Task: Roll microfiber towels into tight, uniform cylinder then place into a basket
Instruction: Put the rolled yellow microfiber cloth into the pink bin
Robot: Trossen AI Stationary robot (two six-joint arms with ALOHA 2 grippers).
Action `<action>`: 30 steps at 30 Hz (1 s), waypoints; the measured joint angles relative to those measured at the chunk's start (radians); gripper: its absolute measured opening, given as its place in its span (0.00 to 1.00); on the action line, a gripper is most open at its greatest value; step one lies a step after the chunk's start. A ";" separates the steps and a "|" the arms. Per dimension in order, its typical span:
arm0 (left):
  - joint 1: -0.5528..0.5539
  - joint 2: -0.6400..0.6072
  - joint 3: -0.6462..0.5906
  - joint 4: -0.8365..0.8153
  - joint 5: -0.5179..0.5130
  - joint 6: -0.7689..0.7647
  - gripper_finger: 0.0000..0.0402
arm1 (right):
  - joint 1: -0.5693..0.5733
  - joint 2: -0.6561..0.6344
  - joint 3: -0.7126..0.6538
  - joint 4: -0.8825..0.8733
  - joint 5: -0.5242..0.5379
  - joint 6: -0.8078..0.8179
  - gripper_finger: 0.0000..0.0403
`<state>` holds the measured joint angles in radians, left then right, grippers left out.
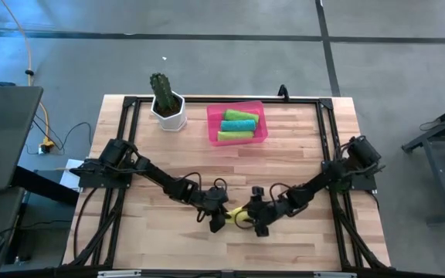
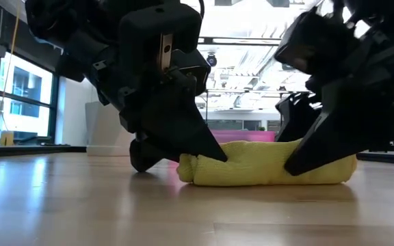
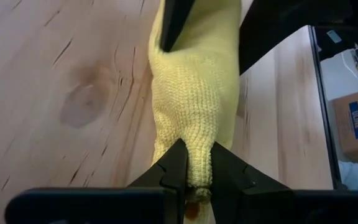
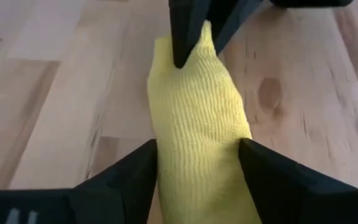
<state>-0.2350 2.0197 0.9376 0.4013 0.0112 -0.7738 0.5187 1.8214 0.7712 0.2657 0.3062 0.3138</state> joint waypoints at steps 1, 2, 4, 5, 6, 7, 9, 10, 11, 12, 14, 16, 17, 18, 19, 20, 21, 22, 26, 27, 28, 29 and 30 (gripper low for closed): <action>-0.001 0.000 -0.001 0.010 -0.001 0.000 0.10 | -0.007 0.000 0.000 -0.004 -0.018 0.001 0.54; -0.001 0.001 -0.001 0.020 -0.002 -0.001 0.10 | -0.013 0.004 0.000 -0.007 -0.035 0.010 0.54; -0.001 0.000 -0.002 0.034 -0.003 -0.004 0.10 | -0.022 0.016 0.000 -0.009 -0.056 0.033 0.54; -0.001 -0.002 -0.002 0.036 -0.002 -0.005 0.10 | -0.026 0.025 0.002 -0.004 -0.060 0.047 0.53; -0.001 -0.002 -0.002 0.038 -0.001 -0.005 0.10 | -0.029 0.034 0.004 -0.002 -0.062 0.055 0.52; -0.001 -0.002 -0.002 0.041 0.000 -0.005 0.10 | -0.030 0.042 0.004 0.000 -0.063 0.064 0.51; -0.001 -0.002 -0.002 0.045 0.003 -0.005 0.10 | -0.032 0.057 0.005 0.000 -0.062 0.071 0.47; -0.001 -0.002 -0.002 0.046 0.005 -0.005 0.10 | -0.032 0.058 0.005 -0.003 -0.062 0.071 0.45; -0.001 -0.002 -0.002 0.048 0.010 -0.006 0.10 | -0.032 0.058 0.005 -0.009 -0.062 0.071 0.43; -0.001 -0.002 -0.002 0.049 0.017 -0.009 0.10 | -0.032 0.059 0.005 -0.013 -0.064 0.072 0.40; 0.000 -0.007 -0.002 0.052 0.024 -0.011 0.11 | -0.029 0.059 0.005 -0.017 -0.066 0.071 0.34; 0.001 -0.017 -0.002 0.061 0.042 0.004 0.12 | -0.026 0.060 0.005 -0.018 -0.072 0.071 0.27; 0.004 -0.025 -0.001 0.062 0.042 0.020 0.13 | -0.026 0.060 0.005 -0.026 -0.082 0.071 0.23; 0.008 -0.039 -0.002 0.054 0.046 0.035 0.15 | -0.027 0.060 0.006 -0.029 -0.094 0.072 0.20; 0.013 -0.052 -0.001 0.048 0.053 0.049 0.16 | -0.028 0.060 0.005 -0.031 -0.099 0.072 0.16; 0.021 -0.061 0.000 0.046 0.066 0.061 0.17 | -0.029 0.060 0.005 -0.032 -0.101 0.072 0.13; 0.030 -0.074 0.000 0.028 0.080 0.072 0.19 | -0.029 0.060 0.005 -0.032 -0.103 0.073 0.10; 0.038 -0.088 -0.001 0.003 0.093 0.084 0.21 | -0.029 0.060 0.005 -0.032 -0.105 0.073 0.08; 0.080 -0.154 0.001 -0.118 0.174 0.130 0.26 | -0.046 0.052 0.005 -0.041 -0.126 0.053 0.03; 0.094 -0.171 0.001 -0.157 0.207 0.136 0.27 | -0.055 0.046 0.005 -0.047 -0.132 0.042 0.03; 0.108 -0.189 0.001 -0.190 0.240 0.138 0.28 | -0.063 0.034 0.004 -0.063 -0.132 0.021 0.02; 0.121 -0.206 0.001 -0.217 0.266 0.137 0.28 | -0.074 0.021 0.002 -0.087 -0.131 -0.001 0.02; 0.131 -0.220 0.001 -0.238 0.281 0.131 0.28 | -0.089 0.003 0.000 -0.114 -0.124 -0.023 0.03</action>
<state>-0.1038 1.8002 0.9389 0.1632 0.2926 -0.6430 0.4293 1.8246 0.7713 0.1521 0.1824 0.2906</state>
